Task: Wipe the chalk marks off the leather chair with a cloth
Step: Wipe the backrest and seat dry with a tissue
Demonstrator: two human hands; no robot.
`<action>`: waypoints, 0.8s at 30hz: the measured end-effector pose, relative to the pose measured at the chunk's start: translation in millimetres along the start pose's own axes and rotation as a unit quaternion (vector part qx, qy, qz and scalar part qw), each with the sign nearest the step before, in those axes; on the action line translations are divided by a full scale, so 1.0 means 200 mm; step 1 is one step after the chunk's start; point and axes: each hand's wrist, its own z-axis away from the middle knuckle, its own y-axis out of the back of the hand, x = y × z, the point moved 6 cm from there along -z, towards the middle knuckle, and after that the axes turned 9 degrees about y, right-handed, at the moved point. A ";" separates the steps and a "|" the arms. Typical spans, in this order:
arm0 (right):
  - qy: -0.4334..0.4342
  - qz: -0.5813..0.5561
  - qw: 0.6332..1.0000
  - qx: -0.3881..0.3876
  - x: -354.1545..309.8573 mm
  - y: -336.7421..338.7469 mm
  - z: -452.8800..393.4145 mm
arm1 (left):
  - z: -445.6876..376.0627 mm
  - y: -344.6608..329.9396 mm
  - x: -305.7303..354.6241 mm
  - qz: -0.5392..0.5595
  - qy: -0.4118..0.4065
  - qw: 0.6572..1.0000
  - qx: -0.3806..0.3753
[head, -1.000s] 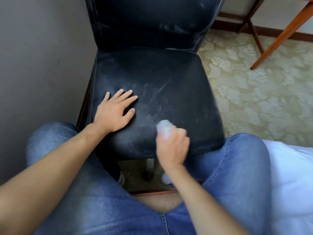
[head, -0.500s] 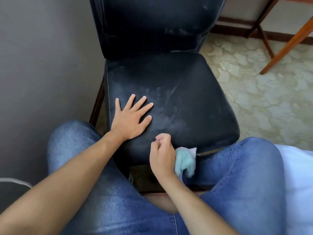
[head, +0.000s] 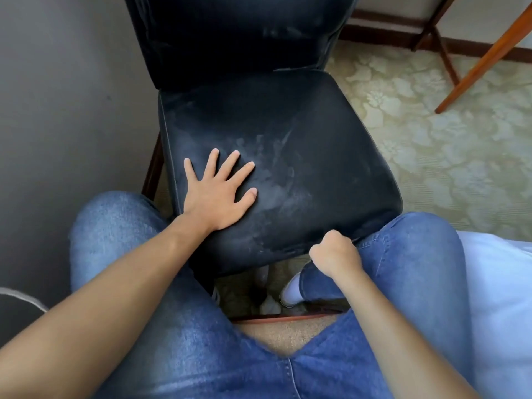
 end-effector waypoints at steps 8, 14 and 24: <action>0.127 0.221 0.920 -0.296 -0.03 -0.42 -0.07 | -0.04 0.02 -0.04 -0.035 -0.006 0.999 -0.002; 0.168 0.230 0.847 -0.450 0.00 -1.01 -0.25 | -0.09 0.02 -0.07 -0.061 -0.001 0.998 -0.006; 0.109 0.189 0.833 -0.508 0.38 -1.50 -0.40 | -0.14 0.00 -0.08 -0.077 -0.041 0.994 0.070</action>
